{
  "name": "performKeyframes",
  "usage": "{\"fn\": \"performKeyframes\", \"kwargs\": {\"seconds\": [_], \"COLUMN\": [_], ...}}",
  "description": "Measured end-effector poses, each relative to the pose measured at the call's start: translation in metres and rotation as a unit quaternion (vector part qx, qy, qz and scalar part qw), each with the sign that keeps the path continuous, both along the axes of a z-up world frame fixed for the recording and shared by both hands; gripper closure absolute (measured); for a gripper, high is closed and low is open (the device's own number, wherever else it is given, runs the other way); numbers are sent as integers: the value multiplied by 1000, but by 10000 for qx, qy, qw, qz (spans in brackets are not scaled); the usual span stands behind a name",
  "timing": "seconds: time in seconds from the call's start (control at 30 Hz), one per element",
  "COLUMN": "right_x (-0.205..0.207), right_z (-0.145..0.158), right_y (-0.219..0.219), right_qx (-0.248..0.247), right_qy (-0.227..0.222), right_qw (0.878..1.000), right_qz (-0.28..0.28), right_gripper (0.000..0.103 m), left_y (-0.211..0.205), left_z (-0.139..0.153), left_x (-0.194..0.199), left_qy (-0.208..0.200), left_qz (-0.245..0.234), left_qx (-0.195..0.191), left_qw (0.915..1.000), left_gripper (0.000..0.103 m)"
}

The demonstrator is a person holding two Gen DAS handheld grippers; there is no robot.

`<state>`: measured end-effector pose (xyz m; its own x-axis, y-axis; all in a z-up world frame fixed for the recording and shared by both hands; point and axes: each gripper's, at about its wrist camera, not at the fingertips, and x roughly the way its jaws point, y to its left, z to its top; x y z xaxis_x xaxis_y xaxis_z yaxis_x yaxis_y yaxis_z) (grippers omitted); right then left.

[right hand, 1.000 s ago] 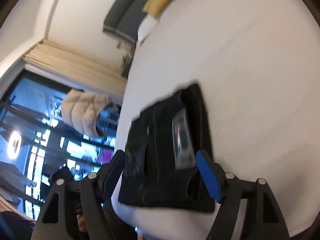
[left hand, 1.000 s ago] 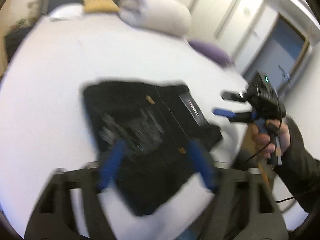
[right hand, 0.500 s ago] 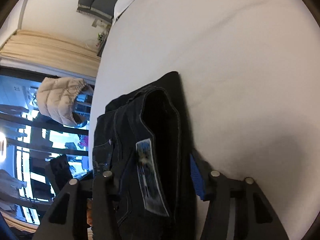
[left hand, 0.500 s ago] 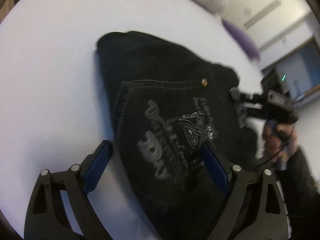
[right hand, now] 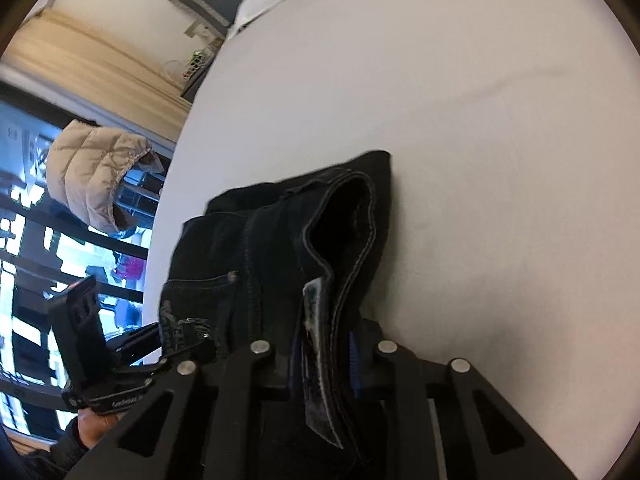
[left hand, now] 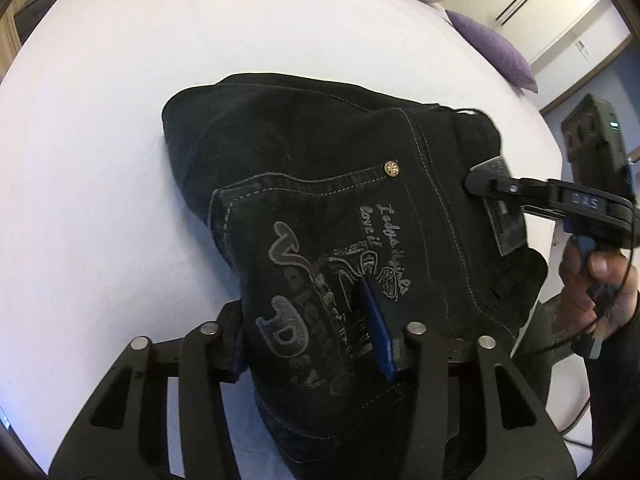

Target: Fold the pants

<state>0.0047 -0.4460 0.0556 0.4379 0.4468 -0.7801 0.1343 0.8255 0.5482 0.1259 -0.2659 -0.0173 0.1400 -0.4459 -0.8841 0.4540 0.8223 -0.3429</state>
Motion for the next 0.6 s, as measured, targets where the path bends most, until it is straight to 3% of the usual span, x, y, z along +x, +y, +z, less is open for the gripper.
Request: {"fn": "performKeyframes", "kwargs": {"seconds": [0.13,0.37,0.6], "right_x": [2,25,87], "right_z": [27,76,102], "right_y": [18,59,99], "right_qx": [-173,-126,128], "right_qy": [-239,-739,-1145], "right_qw": [9994,9949,9892], "right_qz": [185,673,903], "right_gripper": [83,83,83], "left_y": [17,50,124], "left_z": [10,30,67], "left_x": [3,14,71], "left_qy": [-1,-127,-488], "left_qz": [80,272,880], "left_qx": [-197,-377,-429], "left_qw": [9998,9988,9940], "left_gripper": [74,78,79]}}
